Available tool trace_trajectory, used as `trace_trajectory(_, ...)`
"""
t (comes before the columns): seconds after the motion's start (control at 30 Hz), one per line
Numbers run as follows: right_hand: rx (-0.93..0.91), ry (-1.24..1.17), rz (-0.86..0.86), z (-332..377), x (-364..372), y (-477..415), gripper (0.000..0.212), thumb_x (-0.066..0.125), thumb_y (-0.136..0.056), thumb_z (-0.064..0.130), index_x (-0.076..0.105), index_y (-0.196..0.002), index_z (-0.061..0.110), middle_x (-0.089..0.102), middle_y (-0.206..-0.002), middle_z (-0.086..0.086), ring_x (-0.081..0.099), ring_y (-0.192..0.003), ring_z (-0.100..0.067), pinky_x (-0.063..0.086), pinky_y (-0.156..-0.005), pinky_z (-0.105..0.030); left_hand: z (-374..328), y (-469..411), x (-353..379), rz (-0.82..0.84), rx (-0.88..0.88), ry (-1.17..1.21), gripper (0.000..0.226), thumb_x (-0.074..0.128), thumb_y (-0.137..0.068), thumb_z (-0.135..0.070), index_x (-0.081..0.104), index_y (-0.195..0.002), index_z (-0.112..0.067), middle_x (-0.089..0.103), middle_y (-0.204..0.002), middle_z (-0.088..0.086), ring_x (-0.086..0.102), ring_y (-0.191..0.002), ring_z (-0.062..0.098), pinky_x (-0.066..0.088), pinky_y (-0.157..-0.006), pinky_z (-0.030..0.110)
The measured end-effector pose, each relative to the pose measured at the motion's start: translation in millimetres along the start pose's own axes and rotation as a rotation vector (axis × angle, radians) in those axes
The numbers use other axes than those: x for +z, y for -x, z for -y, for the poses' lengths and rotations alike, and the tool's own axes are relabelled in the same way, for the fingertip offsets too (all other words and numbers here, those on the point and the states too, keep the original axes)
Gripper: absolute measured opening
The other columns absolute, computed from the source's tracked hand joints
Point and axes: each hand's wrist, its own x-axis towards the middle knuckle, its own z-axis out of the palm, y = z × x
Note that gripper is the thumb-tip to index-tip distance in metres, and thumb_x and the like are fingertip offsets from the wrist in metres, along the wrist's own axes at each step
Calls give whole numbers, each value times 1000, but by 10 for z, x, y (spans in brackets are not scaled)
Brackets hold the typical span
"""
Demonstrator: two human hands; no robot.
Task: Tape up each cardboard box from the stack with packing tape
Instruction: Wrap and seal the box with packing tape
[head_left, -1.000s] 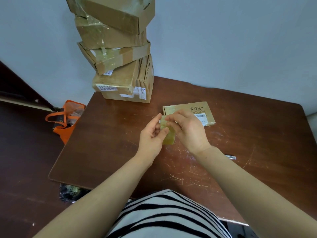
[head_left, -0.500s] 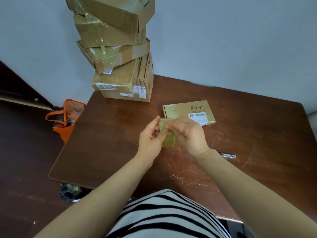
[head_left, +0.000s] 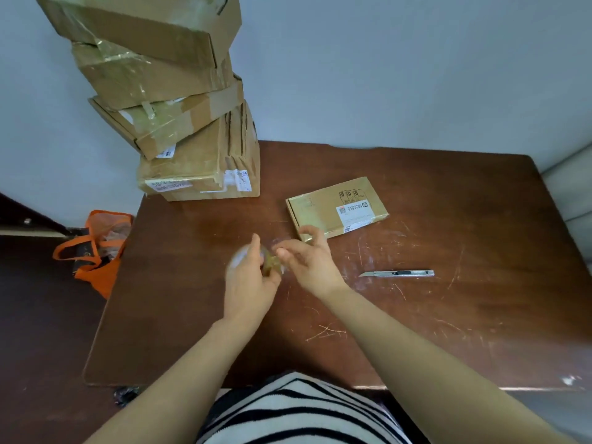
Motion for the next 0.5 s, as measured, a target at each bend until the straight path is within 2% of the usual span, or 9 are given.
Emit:
trace_trajectory(0.07,174,-51,-27,-70,-36,-46,32,56,-95,32,60,-126,27,29,-136,-5,39,-117,-15,28,-108,-22,100,-77,-35,104,92,-307,71,56,-94,-20,15,-153,-18,63,-113,3,60,-103,18,46,-78,26)
trace_trajectory(0.1,256,-90,-42,-125,-70,-63,36,56,-95,32,56,-131,25,31,-134,-4,42,-112,-12,29,-105,-19,141,-110,-35,161,142,-431,66,52,-96,-20,18,-153,-19,62,-119,3,60,-105,16,48,-78,26)
trace_trajectory(0.17,368,-101,-94,-251,-146,-72,36,54,-96,30,56,-130,18,44,-129,-1,52,-102,-11,36,-99,-20,178,-159,8,247,220,-555,57,48,-99,-22,26,-151,-18,52,-137,3,58,-115,17,49,-88,27)
trace_trajectory(0.23,436,-58,-156,-367,-226,-43,32,53,-96,27,60,-123,14,58,-121,-3,58,-103,-16,41,-95,-25,136,-186,58,274,242,-604,58,50,-98,-32,28,-149,-14,44,-143,6,57,-117,19,49,-91,27)
trace_trajectory(0.33,524,-97,-260,-493,-385,16,27,51,-96,19,63,-118,10,64,-112,-2,58,-97,-17,47,-89,-30,27,-250,113,163,282,-498,61,57,-91,-46,45,-141,-12,45,-130,9,51,-116,22,48,-88,30)
trace_trajectory(0.4,570,-122,-337,-572,-543,18,27,50,-96,17,62,-119,11,64,-116,-4,58,-98,-19,49,-87,-32,-104,-320,127,114,273,-292,52,57,-92,-38,48,-138,-15,44,-127,6,53,-106,19,48,-82,29)
trace_trajectory(0.47,591,-97,-380,-659,-711,-54,30,48,-97,15,58,-125,10,60,-124,-5,57,-105,-19,45,-87,-28,-284,-429,173,142,139,-62,52,56,-94,-28,42,-142,-14,44,-131,6,53,-99,15,46,-84,26)
trace_trajectory(0.5,603,-75,-393,-713,-799,-119,34,48,-97,15,54,-130,9,56,-130,-7,54,-112,-21,42,-90,-27,-376,-514,226,186,13,54,55,56,-93,-24,38,-144,-12,44,-134,7,53,-104,17,44,-90,27)
